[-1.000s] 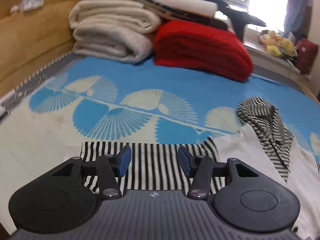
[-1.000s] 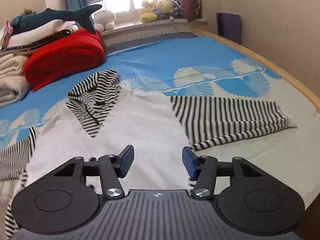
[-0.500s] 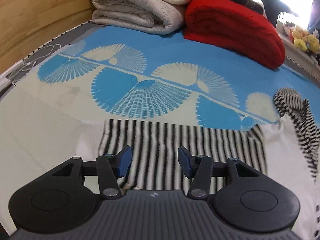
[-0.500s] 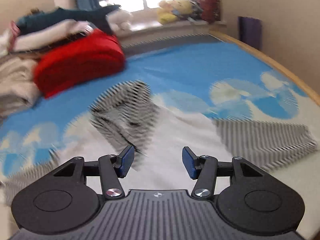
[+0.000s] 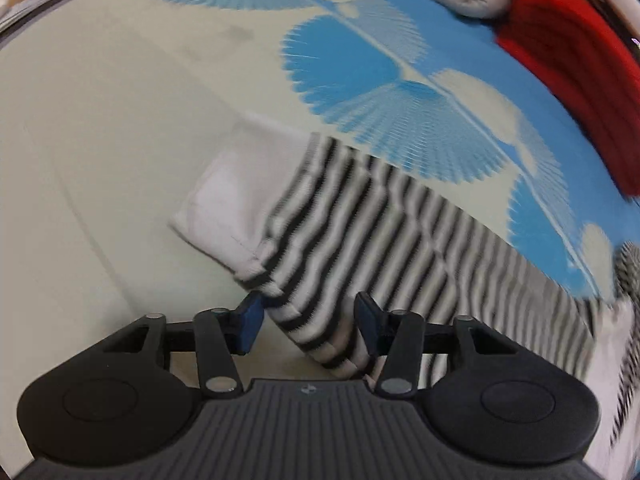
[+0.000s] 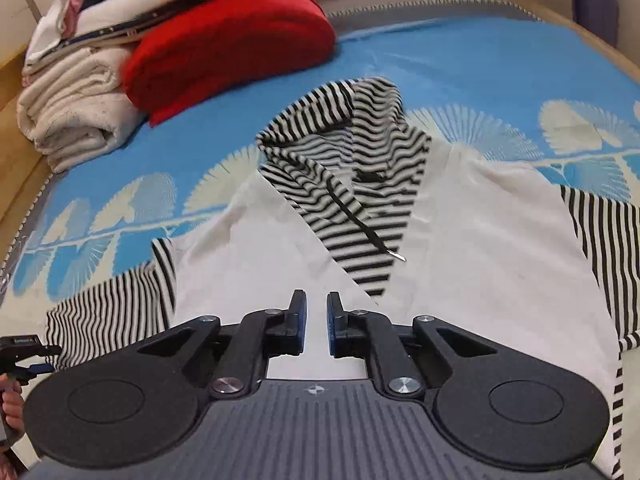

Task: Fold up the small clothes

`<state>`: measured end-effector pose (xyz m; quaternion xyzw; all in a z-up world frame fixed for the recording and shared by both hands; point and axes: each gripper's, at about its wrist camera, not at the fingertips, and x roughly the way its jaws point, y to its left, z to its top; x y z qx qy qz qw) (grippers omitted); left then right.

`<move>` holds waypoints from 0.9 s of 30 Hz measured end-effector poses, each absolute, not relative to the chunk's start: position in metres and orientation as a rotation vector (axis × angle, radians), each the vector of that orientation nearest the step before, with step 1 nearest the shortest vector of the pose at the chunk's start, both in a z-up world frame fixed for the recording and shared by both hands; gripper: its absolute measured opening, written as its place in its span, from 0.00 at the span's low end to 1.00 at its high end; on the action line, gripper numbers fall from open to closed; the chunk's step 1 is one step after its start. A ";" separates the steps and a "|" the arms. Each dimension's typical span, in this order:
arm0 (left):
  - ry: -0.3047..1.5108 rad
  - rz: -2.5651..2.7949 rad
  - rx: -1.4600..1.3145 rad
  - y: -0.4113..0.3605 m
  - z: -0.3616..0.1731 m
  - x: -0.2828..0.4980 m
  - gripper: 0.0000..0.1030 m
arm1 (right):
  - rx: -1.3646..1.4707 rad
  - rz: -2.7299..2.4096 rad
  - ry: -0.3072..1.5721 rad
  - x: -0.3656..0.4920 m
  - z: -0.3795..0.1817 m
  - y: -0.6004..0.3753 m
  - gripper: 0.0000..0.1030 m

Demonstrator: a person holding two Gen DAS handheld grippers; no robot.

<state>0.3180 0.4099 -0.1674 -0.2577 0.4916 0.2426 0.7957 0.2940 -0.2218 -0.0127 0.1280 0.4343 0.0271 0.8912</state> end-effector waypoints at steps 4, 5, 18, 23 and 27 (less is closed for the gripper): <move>1.021 0.641 -0.480 0.390 -0.149 0.329 0.04 | 0.306 0.011 0.937 0.301 -0.020 -0.244 0.15; 0.980 0.642 -0.446 0.375 -0.135 0.333 0.04 | 0.319 -0.001 0.948 0.301 -0.025 -0.250 0.16; 0.893 -0.519 -0.236 0.030 -0.037 0.329 0.27 | 0.427 -0.103 1.010 0.301 -0.048 -0.293 0.23; 0.941 -0.296 -0.204 0.055 -0.057 0.347 0.35 | 0.484 -0.149 1.017 0.305 -0.059 -0.306 0.33; 1.001 -0.086 -0.138 0.098 -0.072 0.371 0.35 | 0.562 -0.211 1.046 0.309 -0.076 -0.321 0.35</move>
